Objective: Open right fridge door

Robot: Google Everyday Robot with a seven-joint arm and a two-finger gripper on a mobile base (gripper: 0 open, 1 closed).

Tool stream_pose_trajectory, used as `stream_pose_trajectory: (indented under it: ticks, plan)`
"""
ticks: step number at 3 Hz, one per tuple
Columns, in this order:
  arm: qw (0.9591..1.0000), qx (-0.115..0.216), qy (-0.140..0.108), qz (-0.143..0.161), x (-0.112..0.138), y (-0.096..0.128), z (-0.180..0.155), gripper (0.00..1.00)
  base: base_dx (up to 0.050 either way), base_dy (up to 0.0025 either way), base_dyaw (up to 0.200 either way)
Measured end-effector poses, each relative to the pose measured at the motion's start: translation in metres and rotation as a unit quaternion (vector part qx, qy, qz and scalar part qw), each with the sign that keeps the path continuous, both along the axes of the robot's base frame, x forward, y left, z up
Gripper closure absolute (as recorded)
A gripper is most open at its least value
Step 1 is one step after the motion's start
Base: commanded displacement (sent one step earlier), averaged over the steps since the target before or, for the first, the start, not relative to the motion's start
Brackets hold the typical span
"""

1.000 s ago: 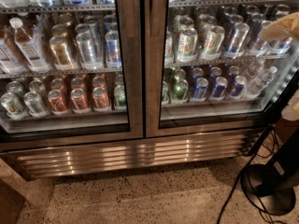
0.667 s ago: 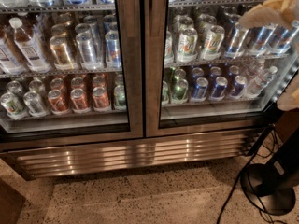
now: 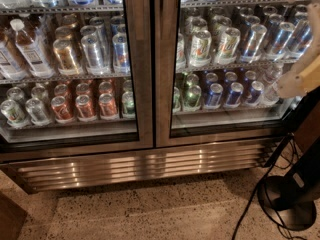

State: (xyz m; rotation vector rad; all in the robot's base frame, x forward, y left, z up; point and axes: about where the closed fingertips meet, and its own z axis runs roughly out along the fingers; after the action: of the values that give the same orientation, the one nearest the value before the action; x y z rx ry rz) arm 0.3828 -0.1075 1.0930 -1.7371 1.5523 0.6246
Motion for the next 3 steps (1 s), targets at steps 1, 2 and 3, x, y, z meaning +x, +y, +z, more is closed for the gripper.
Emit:
stream_pose_trajectory:
  ticks: [1,2,3]
  plan:
    - [1.0000,0.003,-0.007,-0.006,0.004,0.003,0.002,0.00,0.000,0.00000,0.000]
    - [0.9971,-0.022,-0.018,-0.071,0.030,-0.003,-0.009,0.00,0.000,0.00000,0.000]
    - [0.9862,-0.052,-0.041,-0.152,0.102,-0.014,-0.020,0.00,0.000,0.00000,0.000]
